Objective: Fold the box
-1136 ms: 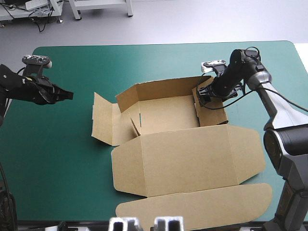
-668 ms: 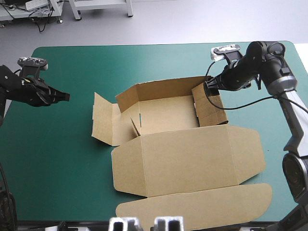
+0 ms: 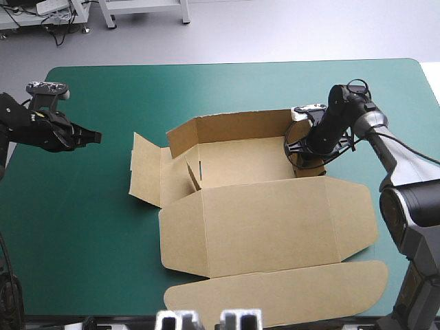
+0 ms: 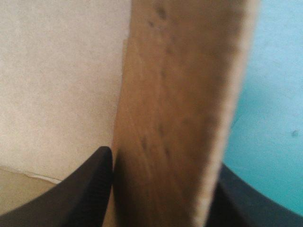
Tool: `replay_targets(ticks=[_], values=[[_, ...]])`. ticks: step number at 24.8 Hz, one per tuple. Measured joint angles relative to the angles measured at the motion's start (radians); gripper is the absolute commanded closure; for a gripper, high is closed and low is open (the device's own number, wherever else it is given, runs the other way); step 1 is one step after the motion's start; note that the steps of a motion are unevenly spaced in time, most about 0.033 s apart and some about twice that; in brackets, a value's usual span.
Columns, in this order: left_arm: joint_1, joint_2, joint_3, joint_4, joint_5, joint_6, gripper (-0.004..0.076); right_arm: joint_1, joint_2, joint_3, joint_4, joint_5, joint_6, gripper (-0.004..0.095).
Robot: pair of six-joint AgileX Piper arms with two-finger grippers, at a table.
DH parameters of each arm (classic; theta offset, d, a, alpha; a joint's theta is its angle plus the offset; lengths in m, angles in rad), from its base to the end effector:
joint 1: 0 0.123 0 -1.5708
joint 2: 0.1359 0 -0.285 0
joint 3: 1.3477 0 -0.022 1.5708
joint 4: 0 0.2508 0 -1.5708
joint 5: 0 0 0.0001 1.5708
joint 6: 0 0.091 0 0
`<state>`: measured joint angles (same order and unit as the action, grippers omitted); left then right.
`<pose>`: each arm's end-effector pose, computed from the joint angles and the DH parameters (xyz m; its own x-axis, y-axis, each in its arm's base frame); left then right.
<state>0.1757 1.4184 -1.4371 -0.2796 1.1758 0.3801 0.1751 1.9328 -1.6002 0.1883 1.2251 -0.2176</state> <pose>0.2853 0.0271 0.3797 -0.8379 0.1133 -0.5340 0.1848 0.9793 -0.0822 0.3853 0.0844 0.2447 -0.9388 -0.3185 -0.1313 -0.3370 0.9283 0.1569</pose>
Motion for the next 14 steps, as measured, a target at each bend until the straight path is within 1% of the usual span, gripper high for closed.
replay_targets(ticks=[5,6,9,14], values=[[0.000,0.000,0.000,-0.027,0.003,-0.002,0.0734,0.004,0.002,-0.020,0.002,0.006,-0.006,0.0908],[0.000,0.000,0.000,-0.028,0.002,-0.002,0.0734,0.004,0.004,-0.029,0.003,0.003,-0.006,0.0925],[0.000,0.000,0.000,-0.023,0.008,-0.002,0.0734,0.004,0.001,-0.059,-0.002,-0.004,-0.010,0.0928],[0.000,0.000,0.000,0.051,-0.013,-0.033,0.0734,0.003,-0.086,-0.071,-0.008,0.000,-0.065,0.0928]])
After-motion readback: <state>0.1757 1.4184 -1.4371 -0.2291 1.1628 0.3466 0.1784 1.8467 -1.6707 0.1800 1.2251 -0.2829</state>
